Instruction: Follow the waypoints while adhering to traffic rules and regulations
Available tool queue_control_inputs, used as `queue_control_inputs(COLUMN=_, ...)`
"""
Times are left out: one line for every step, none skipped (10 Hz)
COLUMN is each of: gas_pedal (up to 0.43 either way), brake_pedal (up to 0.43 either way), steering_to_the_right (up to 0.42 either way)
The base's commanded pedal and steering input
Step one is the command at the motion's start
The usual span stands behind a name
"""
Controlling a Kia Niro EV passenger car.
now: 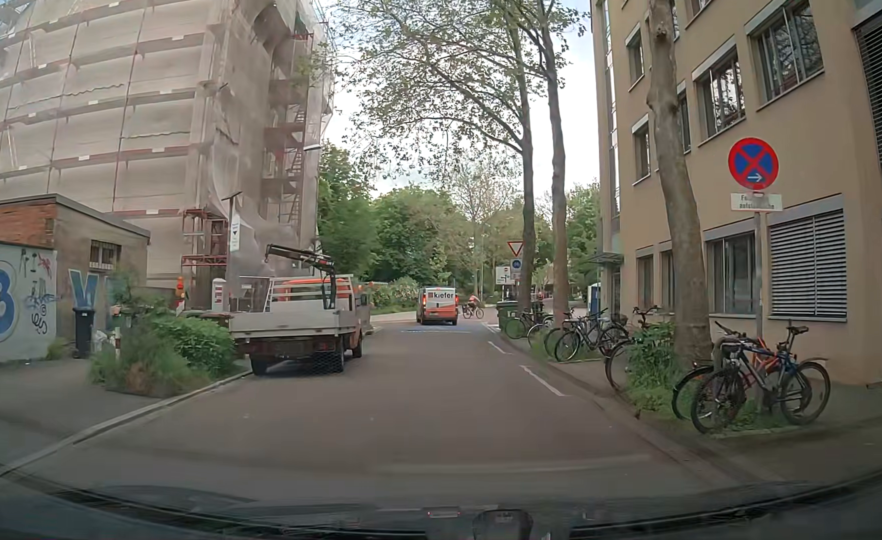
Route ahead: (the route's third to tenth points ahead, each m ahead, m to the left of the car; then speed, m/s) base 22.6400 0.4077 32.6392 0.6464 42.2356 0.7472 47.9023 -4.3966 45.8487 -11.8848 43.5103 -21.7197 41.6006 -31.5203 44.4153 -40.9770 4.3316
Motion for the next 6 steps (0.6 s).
queue_control_inputs(gas_pedal=0.008, brake_pedal=0.0, steering_to_the_right=0.013)
queue_control_inputs(gas_pedal=0.008, brake_pedal=0.0, steering_to_the_right=0.013)
queue_control_inputs(gas_pedal=0.008, brake_pedal=0.0, steering_to_the_right=0.013)
queue_control_inputs(gas_pedal=0.008, brake_pedal=0.0, steering_to_the_right=0.011)
queue_control_inputs(gas_pedal=0.008, brake_pedal=0.0, steering_to_the_right=0.007)
queue_control_inputs(gas_pedal=0.008, brake_pedal=0.0, steering_to_the_right=0.005)
